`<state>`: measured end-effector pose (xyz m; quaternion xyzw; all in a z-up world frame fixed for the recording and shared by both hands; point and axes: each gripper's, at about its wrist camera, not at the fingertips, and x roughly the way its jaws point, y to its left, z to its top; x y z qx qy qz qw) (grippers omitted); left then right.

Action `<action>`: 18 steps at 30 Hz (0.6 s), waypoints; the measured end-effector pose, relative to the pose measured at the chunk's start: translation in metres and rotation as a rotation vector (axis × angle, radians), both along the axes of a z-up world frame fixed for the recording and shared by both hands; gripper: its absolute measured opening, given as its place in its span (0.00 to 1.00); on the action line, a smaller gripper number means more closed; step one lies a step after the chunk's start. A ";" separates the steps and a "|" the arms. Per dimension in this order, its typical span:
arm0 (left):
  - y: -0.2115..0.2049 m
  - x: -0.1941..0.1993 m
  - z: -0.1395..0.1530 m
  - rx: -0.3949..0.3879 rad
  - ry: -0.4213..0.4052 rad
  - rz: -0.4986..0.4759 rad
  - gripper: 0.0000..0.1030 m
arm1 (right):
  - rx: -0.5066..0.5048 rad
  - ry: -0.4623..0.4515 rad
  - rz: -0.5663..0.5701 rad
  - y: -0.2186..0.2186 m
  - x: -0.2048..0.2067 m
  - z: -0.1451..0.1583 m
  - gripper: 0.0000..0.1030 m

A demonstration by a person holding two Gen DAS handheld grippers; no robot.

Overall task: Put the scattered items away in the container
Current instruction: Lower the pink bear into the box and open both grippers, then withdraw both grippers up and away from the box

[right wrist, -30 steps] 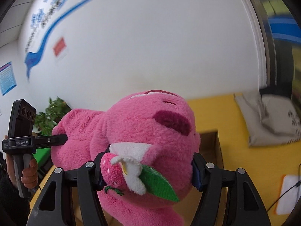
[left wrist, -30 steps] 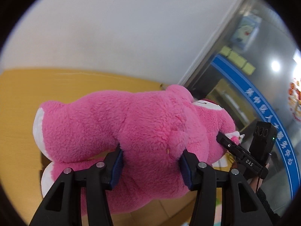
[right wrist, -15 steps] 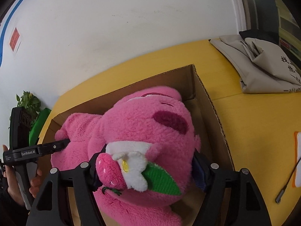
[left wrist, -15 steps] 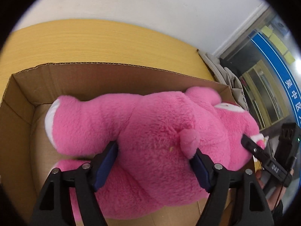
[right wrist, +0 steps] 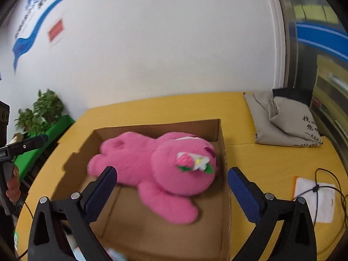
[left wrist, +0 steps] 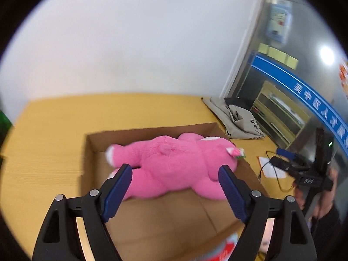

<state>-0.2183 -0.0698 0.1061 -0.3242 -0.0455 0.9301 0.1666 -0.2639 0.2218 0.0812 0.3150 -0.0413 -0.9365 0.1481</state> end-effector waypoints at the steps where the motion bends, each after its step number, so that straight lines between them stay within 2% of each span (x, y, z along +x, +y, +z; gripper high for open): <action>1: 0.003 0.020 0.004 -0.015 0.016 0.009 0.79 | -0.006 0.023 0.011 -0.004 0.027 0.011 1.00; 5: 0.013 0.101 0.009 -0.051 0.058 0.056 0.79 | 0.012 0.094 0.027 -0.023 0.111 0.034 1.00; 8: 0.019 0.148 0.002 -0.034 0.051 0.074 0.79 | 0.072 0.126 0.030 -0.043 0.168 0.036 1.00; 10: 0.026 0.175 -0.003 -0.051 0.065 0.082 0.79 | 0.112 0.145 0.034 -0.057 0.202 0.031 1.00; 12: 0.031 0.198 -0.008 -0.052 0.085 0.121 0.79 | 0.137 0.156 0.022 -0.065 0.228 0.024 1.00; 14: 0.034 0.216 -0.014 -0.015 0.085 0.149 0.79 | 0.160 0.129 0.020 -0.071 0.245 0.015 1.00; 18: 0.042 0.229 -0.024 -0.012 0.070 0.176 0.79 | 0.229 0.109 0.011 -0.079 0.269 -0.003 1.00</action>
